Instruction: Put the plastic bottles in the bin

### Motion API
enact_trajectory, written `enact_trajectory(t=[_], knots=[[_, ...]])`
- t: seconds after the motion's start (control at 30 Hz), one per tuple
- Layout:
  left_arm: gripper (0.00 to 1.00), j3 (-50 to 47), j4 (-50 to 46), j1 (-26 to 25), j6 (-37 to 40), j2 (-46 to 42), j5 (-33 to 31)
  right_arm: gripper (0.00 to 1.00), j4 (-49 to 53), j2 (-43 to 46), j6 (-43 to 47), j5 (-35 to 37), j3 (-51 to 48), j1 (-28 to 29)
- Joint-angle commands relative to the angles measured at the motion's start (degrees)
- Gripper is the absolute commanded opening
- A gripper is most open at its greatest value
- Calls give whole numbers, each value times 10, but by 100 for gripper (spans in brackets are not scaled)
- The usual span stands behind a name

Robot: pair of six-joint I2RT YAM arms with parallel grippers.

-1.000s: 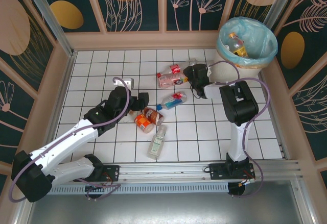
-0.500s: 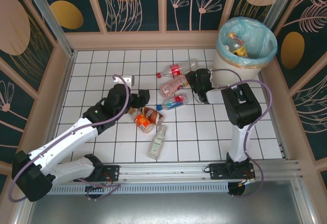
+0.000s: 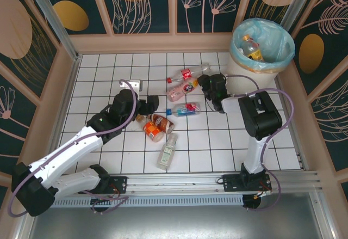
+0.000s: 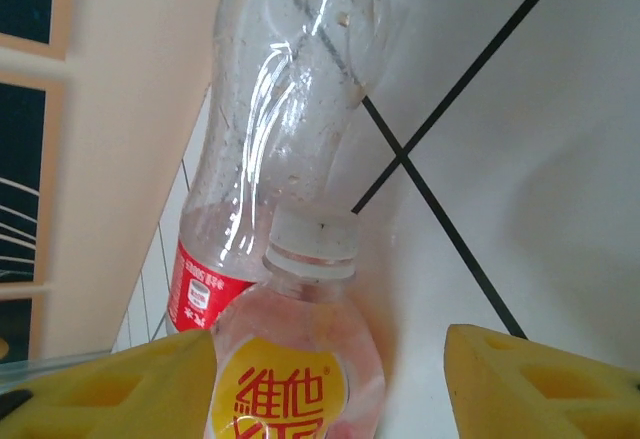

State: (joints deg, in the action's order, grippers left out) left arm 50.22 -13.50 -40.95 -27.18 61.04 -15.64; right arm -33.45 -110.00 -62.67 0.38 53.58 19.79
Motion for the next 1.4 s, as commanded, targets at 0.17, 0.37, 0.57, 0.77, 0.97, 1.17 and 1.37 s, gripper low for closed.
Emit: enact_trajectory(t=[0.17, 0.37, 0.57, 0.77, 0.97, 1.17, 1.37], knots=[[87, 47, 11, -2, 11, 23, 12, 68, 2, -64, 3, -15, 53, -15], [87, 44, 6, -2, 7, 16, 8, 66, 4, -93, 7, -42, 84, -26], [87, 52, -2, -2, 10, 17, 6, 51, -12, -90, 4, -48, 75, -29], [87, 52, 0, -3, 10, 14, 3, 41, -30, -62, 14, -49, 55, -30], [87, 52, 0, -2, 5, 8, 3, 36, -52, -20, 27, -43, 21, -30], [87, 47, -1, -2, -7, -10, -8, 34, -72, -1, 31, -51, 1, -30], [87, 40, 0, -2, -11, -12, -10, 32, -91, 8, 29, -57, -15, -25]])
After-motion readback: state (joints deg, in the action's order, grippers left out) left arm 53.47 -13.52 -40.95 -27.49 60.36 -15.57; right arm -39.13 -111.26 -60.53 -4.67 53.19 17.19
